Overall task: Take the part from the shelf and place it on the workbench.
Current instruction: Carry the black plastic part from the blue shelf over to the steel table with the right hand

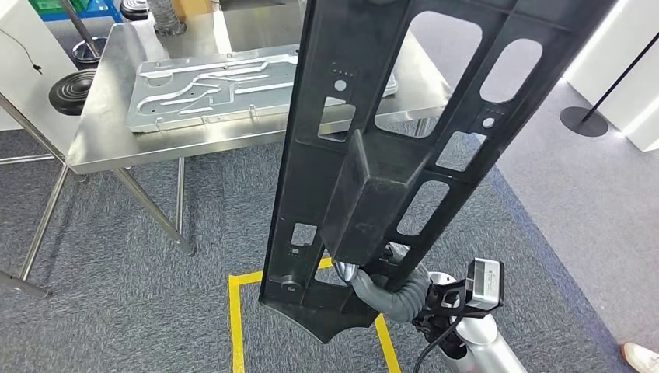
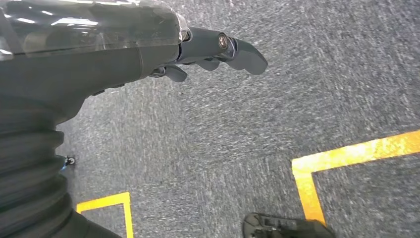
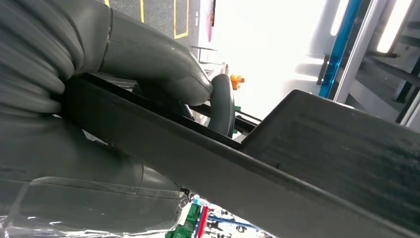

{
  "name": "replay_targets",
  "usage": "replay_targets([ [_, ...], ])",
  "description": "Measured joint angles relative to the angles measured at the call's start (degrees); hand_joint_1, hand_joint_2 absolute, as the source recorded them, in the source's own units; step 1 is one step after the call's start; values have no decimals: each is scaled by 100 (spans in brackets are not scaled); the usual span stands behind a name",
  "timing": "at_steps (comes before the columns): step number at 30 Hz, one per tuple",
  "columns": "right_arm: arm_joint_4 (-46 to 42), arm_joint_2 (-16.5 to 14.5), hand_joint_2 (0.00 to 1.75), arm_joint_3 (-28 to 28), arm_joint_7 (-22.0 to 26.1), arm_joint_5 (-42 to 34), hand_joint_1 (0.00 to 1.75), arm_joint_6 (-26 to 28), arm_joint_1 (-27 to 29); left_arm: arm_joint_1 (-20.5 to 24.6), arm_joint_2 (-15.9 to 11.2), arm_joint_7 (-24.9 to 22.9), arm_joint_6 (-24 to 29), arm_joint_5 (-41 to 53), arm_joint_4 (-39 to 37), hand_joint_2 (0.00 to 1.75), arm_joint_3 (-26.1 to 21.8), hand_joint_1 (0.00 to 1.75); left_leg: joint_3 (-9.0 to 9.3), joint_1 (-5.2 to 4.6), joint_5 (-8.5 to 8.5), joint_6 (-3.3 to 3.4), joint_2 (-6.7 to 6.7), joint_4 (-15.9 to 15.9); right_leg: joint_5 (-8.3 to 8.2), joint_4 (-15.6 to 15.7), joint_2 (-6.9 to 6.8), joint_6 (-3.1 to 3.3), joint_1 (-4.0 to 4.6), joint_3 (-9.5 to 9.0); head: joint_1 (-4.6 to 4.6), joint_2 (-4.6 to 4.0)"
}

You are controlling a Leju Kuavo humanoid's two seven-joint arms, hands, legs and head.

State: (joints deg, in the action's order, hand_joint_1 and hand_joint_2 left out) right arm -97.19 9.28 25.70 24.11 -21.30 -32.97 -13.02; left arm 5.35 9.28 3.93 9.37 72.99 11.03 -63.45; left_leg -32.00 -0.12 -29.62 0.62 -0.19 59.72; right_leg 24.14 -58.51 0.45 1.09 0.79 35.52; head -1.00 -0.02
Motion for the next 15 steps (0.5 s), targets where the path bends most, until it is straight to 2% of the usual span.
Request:
replay_targets([
  [2, 1, -14, 175, -1, -9, 10, 175, 5, -3, -3, -10, 0, -3, 3, 0, 175, -4, 0, -4, -23, 3, 55, -6, -80, 5, -3, 6, -61, 2, 13, -1, 1],
  [4, -4, -22, 175, -8, -14, 27, 175, 10, -9, -7, -3, 0, -5, 10, -1, 175, -7, 0, 35, 26, 193, 94, 2, -157, 50, -50, 3, -123, 11, 18, 1, 1],
  [5, -8, -22, 175, -14, -14, 34, 175, 12, -15, -2, 0, 0, -5, 15, -1, 175, -8, 0, 54, 53, 250, 111, 8, -192, 147, -177, 0, -158, 7, 66, 1, 0],
  [6, -10, -21, 175, -19, -14, 39, 175, 15, -18, 4, 3, 0, -6, 20, -1, 175, -8, 0, 69, 75, 285, 120, 15, -221, 304, -422, -4, -195, -11, 170, 2, 0],
  [8, -12, -21, 175, -23, -15, 46, 175, 22, -8, 5, 1, 0, -8, 28, -2, 175, -9, 0, 60, 74, 299, 133, 18, -227, 685, -1155, -10, -266, -73, 504, 2, 0],
  [9, -12, -21, 175, -24, -16, 49, 175, 25, 6, 0, 1, 0, -9, 31, -2, 175, -9, 0, 56, 76, 297, 130, 18, -225, 791, -1458, -12, -295, -104, 643, 2, 0],
  [10, -12, -21, 175, -23, -17, 51, 175, 26, 17, -5, 2, 0, -11, 33, -2, 175, -10, 0, 56, 80, 292, 122, 17, -223, 793, -1579, -15, -321, -133, 698, 2, 0],
  [11, -13, -21, 175, -23, -18, 52, 175, 26, 23, -7, 2, 0, -12, 35, -2, 175, -10, 0, 61, 87, 283, 109, 14, -219, 682, -1464, -19, -342, -160, 635, 2, 0],
  [13, -15, -21, 175, -25, -18, 53, 175, 27, 26, -5, 3, 0, -14, 37, -2, 175, -11, 0, 82, 103, 249, 58, 6, -200, 311, -700, -38, -371, -205, 247, 2, 0],
  [14, -17, -21, 175, -26, -18, 54, 175, 27, 26, -1, 2, 0, -14, 38, -2, 175, -11, 0, 85, 100, 225, 22, 1, -183, 180, -331, -42, -362, -203, 63, 2, 0],
  [15, -19, -22, 175, -27, -17, 55, 175, 27, 27, 0, 2, 0, -15, 38, -2, 175, -11, 0, 85, 95, 206, -17, -2, -174, 116, -89, -42, -339, -193, -51, 2, 1],
])
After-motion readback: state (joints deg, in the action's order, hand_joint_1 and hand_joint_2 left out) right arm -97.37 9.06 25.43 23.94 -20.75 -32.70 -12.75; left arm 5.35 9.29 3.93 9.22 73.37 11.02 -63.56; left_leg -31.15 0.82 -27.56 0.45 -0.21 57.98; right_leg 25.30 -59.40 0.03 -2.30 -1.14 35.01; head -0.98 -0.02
